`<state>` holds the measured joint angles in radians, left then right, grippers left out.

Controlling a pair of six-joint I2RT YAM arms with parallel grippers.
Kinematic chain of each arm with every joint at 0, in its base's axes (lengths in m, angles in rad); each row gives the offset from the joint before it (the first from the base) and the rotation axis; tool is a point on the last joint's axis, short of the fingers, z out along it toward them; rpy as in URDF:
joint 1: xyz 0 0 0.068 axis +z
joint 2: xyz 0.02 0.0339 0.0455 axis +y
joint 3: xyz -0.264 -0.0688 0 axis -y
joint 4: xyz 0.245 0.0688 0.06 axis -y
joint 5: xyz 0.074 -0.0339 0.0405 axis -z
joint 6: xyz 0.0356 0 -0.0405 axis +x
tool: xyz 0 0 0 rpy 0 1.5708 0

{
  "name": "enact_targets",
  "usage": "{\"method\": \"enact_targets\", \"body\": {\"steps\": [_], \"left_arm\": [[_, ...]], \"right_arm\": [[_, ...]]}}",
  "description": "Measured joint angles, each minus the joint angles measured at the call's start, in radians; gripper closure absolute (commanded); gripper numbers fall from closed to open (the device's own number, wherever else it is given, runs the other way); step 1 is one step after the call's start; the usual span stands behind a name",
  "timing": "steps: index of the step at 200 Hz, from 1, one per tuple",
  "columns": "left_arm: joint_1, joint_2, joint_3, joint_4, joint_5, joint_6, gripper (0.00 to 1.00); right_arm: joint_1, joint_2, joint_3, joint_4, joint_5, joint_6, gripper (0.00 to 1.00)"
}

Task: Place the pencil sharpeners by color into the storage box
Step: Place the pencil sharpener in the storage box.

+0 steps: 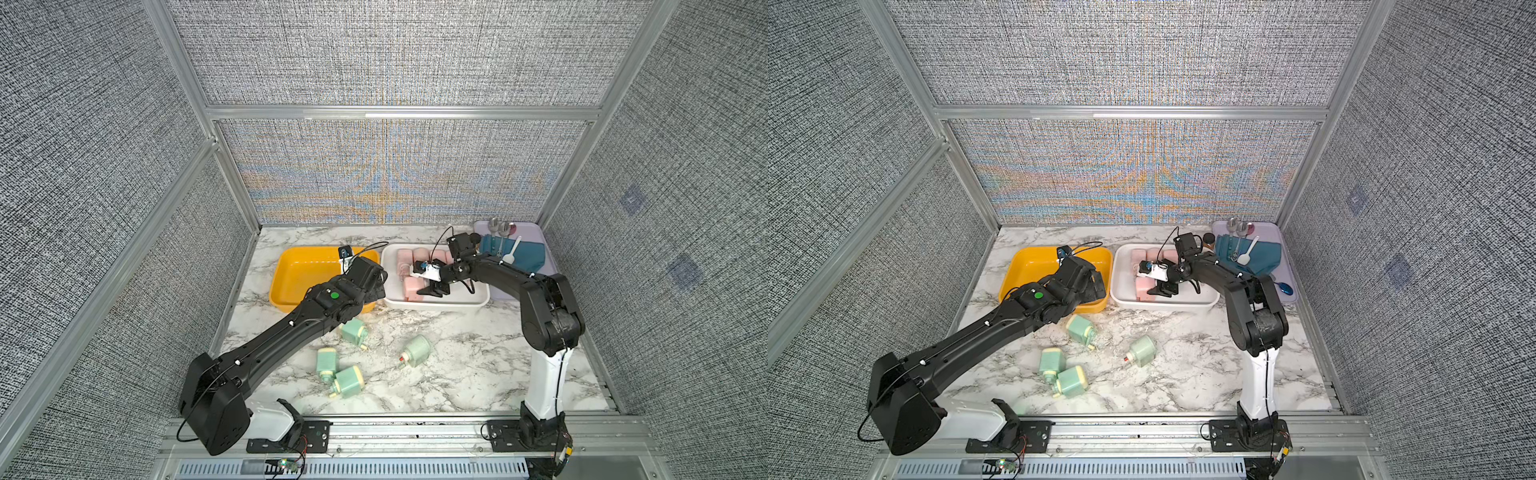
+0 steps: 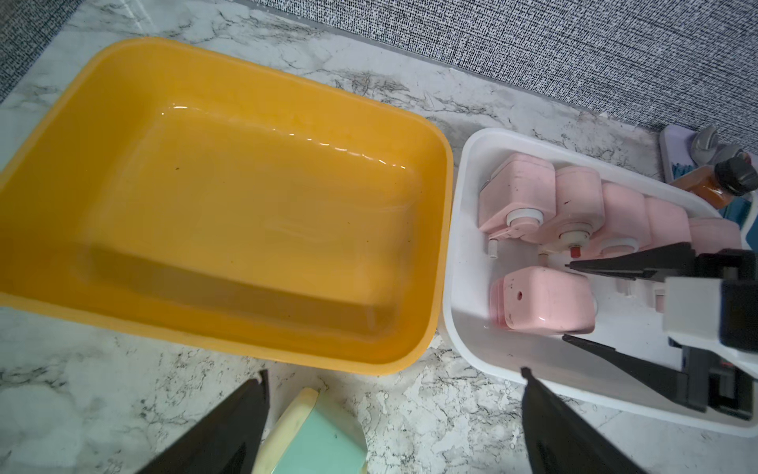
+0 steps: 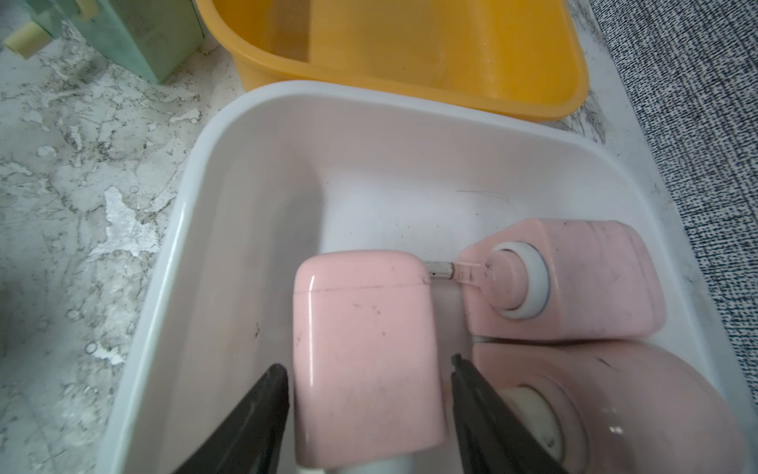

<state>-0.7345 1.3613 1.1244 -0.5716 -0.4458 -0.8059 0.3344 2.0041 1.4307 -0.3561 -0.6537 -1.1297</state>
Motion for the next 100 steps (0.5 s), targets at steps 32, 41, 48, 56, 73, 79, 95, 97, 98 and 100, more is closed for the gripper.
{"method": "enact_targets", "body": {"steps": [32,41,48,56,73,79,95,97,98,100], "left_arm": [[0.006,-0.006,-0.015,-0.018,0.0,-0.04,0.0],[0.007,-0.005,-0.015,-0.027,0.002,-0.044,0.0],[0.008,-0.004,-0.014,-0.035,0.003,-0.054,0.0],[0.009,-0.002,-0.014,-0.042,0.004,-0.064,0.0],[0.01,-0.001,-0.014,-0.063,0.005,-0.089,0.0],[0.01,-0.001,-0.014,-0.068,0.005,-0.093,0.0],[0.01,-0.002,-0.021,-0.085,0.005,-0.111,0.0],[0.01,-0.002,-0.022,-0.087,0.005,-0.113,0.0],[0.01,-0.003,-0.023,-0.088,0.005,-0.114,0.0],[0.01,-0.003,-0.025,-0.09,0.005,-0.116,0.0]], "right_arm": [[0.0,-0.002,0.0,-0.008,0.002,0.006,0.38],[0.0,-0.002,0.0,-0.012,0.002,0.006,0.37],[0.0,-0.004,-0.003,-0.013,0.003,0.009,0.37],[0.0,-0.009,-0.01,-0.012,0.007,0.016,0.37],[0.0,-0.025,-0.032,-0.001,0.015,0.028,0.37],[0.0,-0.03,-0.039,0.003,0.016,0.032,0.37],[0.0,-0.037,-0.05,0.014,0.017,0.037,0.37],[0.0,-0.037,-0.051,0.015,0.017,0.038,0.37],[0.0,-0.037,-0.051,0.016,0.017,0.04,0.37],[0.0,-0.037,-0.052,0.016,0.017,0.041,0.37]]}}
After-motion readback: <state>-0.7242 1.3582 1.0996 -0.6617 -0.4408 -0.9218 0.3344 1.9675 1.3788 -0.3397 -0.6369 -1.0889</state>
